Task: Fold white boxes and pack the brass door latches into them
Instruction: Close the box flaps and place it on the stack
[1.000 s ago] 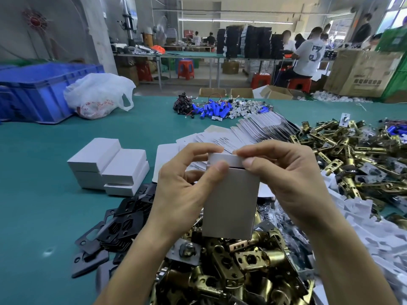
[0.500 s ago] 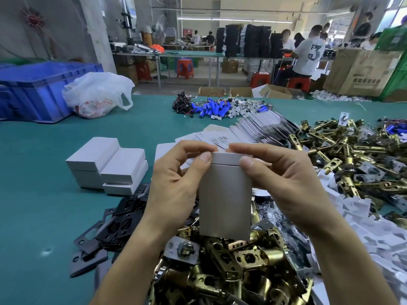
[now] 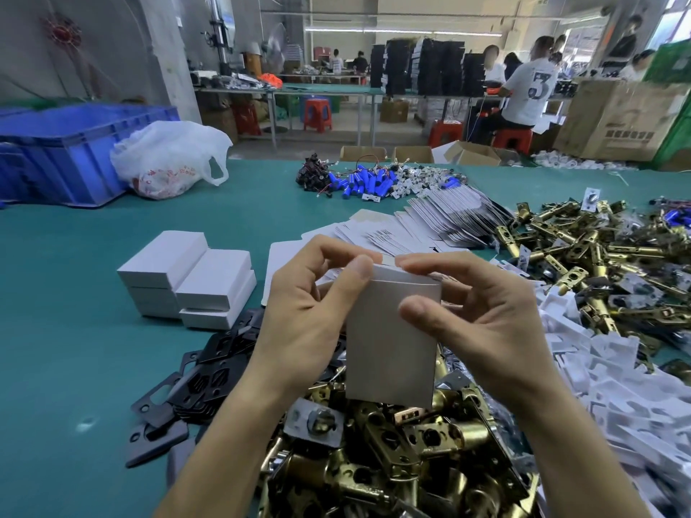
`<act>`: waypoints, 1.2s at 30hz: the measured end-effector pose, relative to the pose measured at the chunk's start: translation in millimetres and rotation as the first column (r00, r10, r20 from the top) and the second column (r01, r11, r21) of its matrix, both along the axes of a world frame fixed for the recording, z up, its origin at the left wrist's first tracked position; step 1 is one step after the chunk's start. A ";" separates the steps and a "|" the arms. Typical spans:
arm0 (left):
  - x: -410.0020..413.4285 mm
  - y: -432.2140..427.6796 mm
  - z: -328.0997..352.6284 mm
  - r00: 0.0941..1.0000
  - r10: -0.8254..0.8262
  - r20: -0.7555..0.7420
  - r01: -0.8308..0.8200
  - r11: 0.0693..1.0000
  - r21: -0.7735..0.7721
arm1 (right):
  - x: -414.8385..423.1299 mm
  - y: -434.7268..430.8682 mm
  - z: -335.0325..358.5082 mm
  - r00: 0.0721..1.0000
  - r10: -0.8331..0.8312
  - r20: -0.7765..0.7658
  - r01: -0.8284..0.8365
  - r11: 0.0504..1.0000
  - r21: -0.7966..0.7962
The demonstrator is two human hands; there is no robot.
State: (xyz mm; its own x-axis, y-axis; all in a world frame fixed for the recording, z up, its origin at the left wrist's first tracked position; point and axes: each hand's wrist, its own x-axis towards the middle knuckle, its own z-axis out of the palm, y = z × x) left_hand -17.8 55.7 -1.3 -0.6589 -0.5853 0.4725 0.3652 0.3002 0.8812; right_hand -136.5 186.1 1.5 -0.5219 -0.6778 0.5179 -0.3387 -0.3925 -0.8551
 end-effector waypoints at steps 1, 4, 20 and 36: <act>0.8 -0.6 -0.1 0.999 -0.037 -0.022 0.037 0.999 0.002 | 1.2 -0.6 -1.6 1.000 0.006 0.010 -0.006 1.000 0.015; 3.7 -2.9 -1.1 0.993 -0.114 -0.030 0.114 0.994 -0.007 | 3.5 -3.1 -3.4 1.000 0.002 -0.007 -0.002 1.000 0.006; 0.2 -2.6 -8.9 0.983 -0.145 0.111 0.156 0.983 -0.098 | -1.1 5.5 -13.0 0.998 -0.012 0.064 0.006 0.996 0.093; 3.6 -14.8 -7.8 0.916 -0.257 0.308 0.173 0.946 0.275 | -3.0 -22.6 5.2 0.889 -0.251 0.383 0.294 0.954 -0.057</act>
